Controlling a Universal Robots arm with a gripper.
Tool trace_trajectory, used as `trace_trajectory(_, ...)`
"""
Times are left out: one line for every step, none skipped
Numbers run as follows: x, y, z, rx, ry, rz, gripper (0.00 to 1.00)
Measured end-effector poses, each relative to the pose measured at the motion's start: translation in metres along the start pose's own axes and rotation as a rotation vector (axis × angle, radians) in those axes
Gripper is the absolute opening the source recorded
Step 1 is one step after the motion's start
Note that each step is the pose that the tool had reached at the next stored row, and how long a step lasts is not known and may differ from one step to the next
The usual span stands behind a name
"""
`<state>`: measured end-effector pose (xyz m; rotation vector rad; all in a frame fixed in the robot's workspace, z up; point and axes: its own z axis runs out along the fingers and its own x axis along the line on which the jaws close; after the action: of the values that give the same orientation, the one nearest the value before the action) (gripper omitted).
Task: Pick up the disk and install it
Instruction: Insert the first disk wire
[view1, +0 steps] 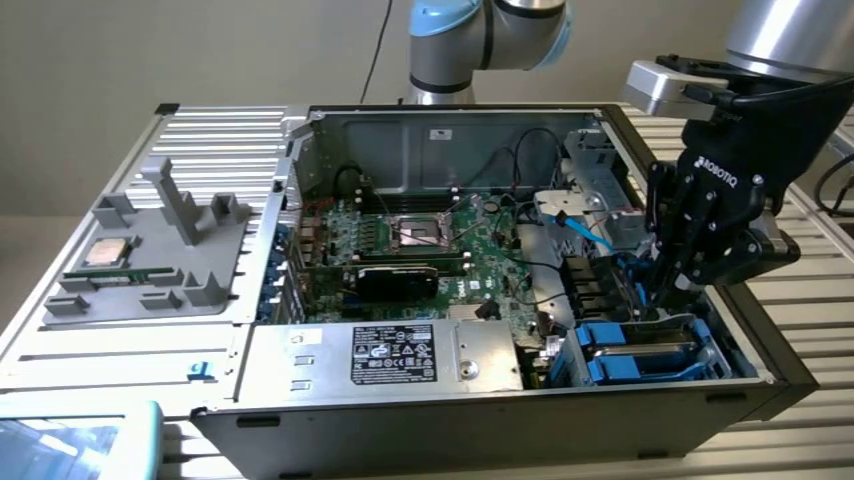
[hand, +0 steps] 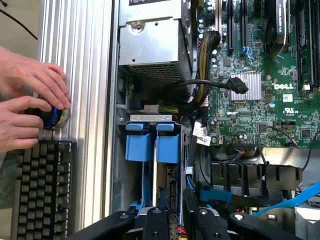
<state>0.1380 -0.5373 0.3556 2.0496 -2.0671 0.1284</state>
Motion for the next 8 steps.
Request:
trace_trajectory(0.0000, 0.0000, 0.0000, 0.0001, -0.0002, 0.000, 0.25)
trace_trajectory(0.0000, -0.0001, 0.0000, 0.0001, -0.0002, 0.000, 0.25)
trace_trajectory(0.0000, -0.0003, 0.0000, 0.0001, -0.0002, 0.000, 0.25)
trace_trajectory(0.0000, -0.0007, -0.0001, 0.0001, -0.0001, 0.000, 0.25)
trace_trajectory(0.0000, -0.0012, -0.0001, 0.0002, -0.0001, 0.000, 0.25)
trace_trajectory(0.0001, -0.0018, -0.0002, 0.0001, -0.0001, 0.000, 0.25)
trace_trajectory(0.0001, -0.0024, -0.0003, 0.0001, -0.0001, 0.000, 0.25)
trace_trajectory(0.0000, -0.0026, -0.0003, 0.0001, -0.0002, 0.000, 0.25)
